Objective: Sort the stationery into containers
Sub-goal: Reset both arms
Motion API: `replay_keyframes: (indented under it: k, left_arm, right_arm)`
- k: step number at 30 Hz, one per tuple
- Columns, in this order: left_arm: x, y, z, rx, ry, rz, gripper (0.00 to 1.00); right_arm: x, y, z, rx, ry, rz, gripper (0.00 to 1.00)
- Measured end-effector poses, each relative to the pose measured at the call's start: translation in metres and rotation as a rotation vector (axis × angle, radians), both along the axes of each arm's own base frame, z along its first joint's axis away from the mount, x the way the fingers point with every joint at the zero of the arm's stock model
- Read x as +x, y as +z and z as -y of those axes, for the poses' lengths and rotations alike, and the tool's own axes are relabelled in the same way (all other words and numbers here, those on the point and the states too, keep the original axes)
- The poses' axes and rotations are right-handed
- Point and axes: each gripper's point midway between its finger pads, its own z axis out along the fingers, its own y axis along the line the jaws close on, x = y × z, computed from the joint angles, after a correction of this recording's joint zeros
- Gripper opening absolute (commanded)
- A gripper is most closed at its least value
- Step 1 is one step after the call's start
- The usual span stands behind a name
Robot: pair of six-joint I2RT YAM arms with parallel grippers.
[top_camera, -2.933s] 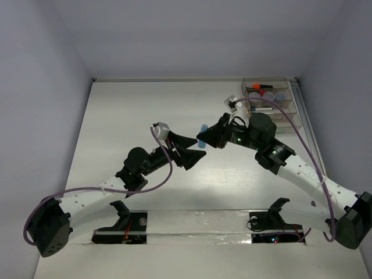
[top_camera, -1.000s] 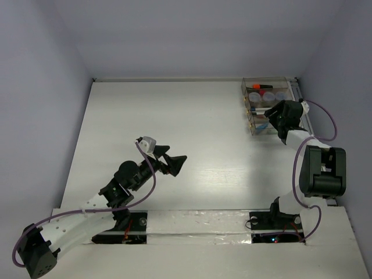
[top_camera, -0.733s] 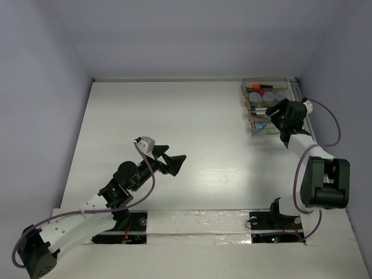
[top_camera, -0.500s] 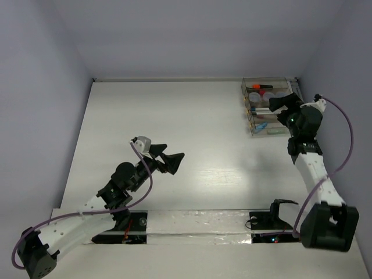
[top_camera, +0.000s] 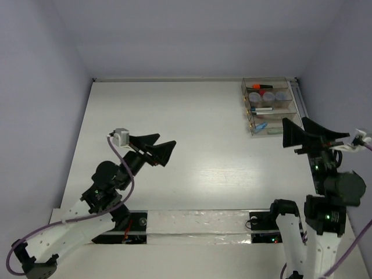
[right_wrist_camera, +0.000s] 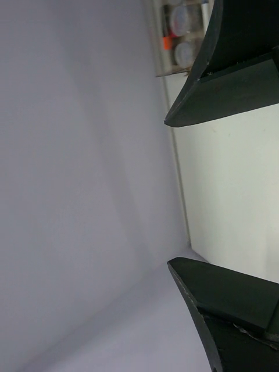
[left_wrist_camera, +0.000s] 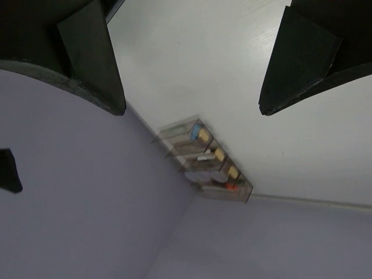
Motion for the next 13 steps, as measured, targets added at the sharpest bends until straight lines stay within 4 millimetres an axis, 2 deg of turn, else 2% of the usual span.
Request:
replay_keyframes:
  k: [3,6,8,10,13]
  left_arm:
    - [-0.007,0.045,-0.014,-0.058,0.023,0.052,0.99]
    - [-0.016,0.082,-0.034,-0.1,0.063,0.101,0.99]
    - [-0.023,0.106,-0.052,-0.125,0.103,0.135,0.99]
    - [-0.028,0.119,-0.067,-0.136,0.141,0.153,0.99]
    - [-0.03,0.119,-0.082,-0.127,0.189,0.151,0.99]
  right_arm:
    - [-0.035,0.023,-0.003,-0.043,-0.016,0.088,1.0]
    - [-0.053,0.035,-0.003,-0.076,-0.037,0.145,1.0]
    - [-0.052,0.032,-0.002,-0.085,-0.046,0.137,1.0]
    - [-0.044,0.02,-0.001,-0.089,-0.047,0.104,1.0]
    - [-0.031,0.001,0.001,-0.089,-0.049,0.042,1.0]
